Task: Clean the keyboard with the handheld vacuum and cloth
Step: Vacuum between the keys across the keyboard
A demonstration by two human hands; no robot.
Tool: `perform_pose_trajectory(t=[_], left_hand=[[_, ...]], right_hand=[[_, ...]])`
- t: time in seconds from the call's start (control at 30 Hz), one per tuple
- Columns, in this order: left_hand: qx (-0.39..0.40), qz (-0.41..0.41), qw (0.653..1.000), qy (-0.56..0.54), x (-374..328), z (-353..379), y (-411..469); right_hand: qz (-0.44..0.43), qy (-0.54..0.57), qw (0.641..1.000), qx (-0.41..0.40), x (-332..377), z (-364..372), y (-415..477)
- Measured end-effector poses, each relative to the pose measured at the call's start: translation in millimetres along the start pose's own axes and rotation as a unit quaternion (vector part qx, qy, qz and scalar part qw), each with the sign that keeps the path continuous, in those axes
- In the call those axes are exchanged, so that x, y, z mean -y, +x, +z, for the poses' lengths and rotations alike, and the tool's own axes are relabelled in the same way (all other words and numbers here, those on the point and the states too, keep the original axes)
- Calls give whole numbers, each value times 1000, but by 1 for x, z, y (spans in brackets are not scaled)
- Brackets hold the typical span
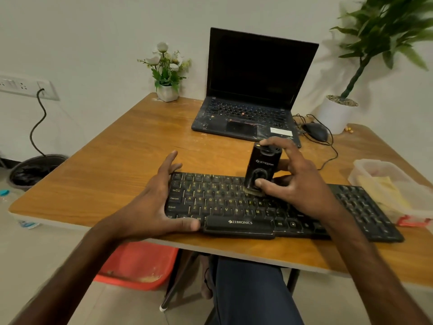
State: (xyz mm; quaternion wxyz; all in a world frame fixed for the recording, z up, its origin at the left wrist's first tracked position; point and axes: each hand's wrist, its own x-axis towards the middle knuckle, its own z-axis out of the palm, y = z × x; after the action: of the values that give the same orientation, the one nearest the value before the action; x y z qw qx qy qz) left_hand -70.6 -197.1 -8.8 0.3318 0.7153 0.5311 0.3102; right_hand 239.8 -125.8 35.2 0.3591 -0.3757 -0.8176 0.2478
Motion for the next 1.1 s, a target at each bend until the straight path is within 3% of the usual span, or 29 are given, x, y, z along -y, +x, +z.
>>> perform_pose_trajectory(t=[0.3,0.5,0.7,0.9,1.1], left_hand=[[-12,-9,999,43,-2,7,4],[-10,-8,998,59,0,8,4],[-18,-2,997,73,0,11,4],[-19,0,997,74,-2,12,3],[-20,0,997,77,-3,13,2]], right_hand=[[-68,25,996,56,0,38,42],[-164,-183,968,55,-14,43,70],[-151,27,988,35,-16,43,61],[-175,-124,975,56,-17,53,67],[-140,28,987,72,-11,50,62]])
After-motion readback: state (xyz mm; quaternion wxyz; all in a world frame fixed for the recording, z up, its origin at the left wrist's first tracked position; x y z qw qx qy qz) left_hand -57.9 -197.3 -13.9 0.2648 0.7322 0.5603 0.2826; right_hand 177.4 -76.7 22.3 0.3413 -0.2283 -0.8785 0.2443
